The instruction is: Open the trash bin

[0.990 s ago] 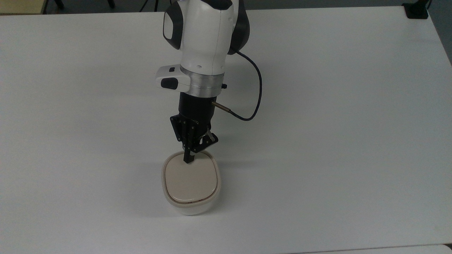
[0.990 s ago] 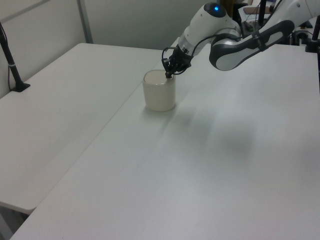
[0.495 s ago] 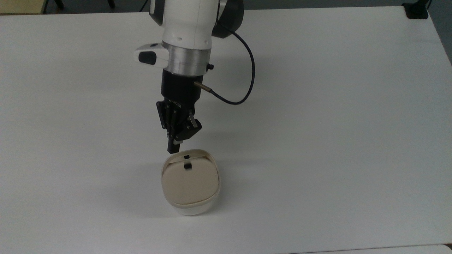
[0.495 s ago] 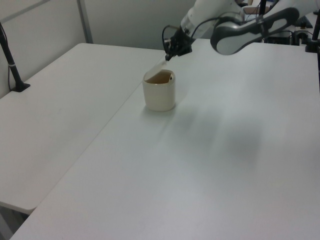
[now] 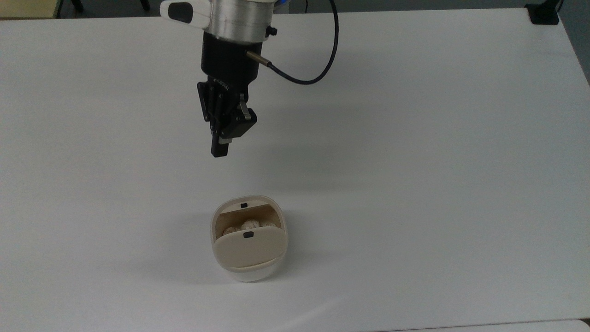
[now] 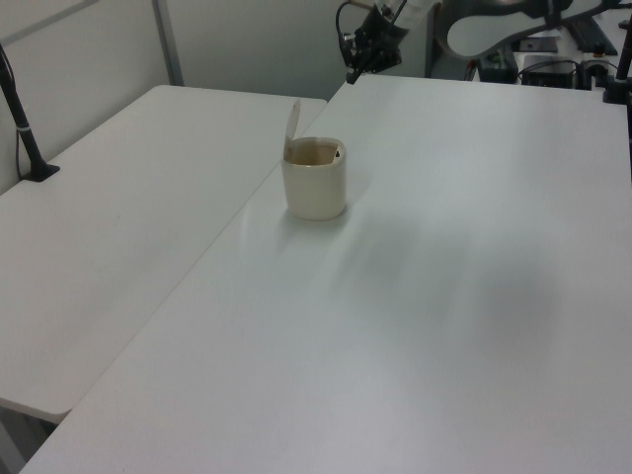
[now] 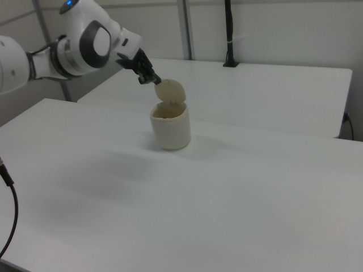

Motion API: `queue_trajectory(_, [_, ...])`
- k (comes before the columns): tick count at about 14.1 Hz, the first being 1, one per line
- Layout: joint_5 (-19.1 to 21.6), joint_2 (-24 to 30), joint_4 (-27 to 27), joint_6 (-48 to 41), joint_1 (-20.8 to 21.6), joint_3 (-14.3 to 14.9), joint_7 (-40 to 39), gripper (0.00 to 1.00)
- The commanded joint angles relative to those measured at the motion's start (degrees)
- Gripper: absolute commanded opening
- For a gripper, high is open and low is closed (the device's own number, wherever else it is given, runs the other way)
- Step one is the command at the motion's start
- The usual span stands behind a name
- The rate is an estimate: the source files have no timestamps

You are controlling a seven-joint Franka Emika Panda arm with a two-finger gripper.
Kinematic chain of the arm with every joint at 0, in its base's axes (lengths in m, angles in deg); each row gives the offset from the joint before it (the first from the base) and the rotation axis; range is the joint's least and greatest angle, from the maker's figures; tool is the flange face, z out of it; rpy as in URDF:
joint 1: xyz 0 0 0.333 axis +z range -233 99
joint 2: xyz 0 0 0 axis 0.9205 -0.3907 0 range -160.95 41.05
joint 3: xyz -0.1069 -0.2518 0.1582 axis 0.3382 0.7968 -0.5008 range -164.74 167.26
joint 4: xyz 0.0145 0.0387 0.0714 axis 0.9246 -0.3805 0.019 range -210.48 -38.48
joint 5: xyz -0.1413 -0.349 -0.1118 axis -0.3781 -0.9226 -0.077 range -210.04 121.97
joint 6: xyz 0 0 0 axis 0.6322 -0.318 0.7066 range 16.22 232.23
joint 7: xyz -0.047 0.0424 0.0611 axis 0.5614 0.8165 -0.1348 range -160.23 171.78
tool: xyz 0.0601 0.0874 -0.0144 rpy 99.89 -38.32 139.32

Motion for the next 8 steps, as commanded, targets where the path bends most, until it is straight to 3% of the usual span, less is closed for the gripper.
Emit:
queue_trajectory(1, [3.06,5.6,-2.47,-8.36,0.57,-1.51,-3.62,0.0])
queue_trajectory(4, [9.64,9.38,-2.91,-18.71,0.57,-2.13,-13.09,0.0])
queue_trajectory(8, [14.22,12.46,-3.7,-28.75,1.18,-2.22,-24.26,0.0])
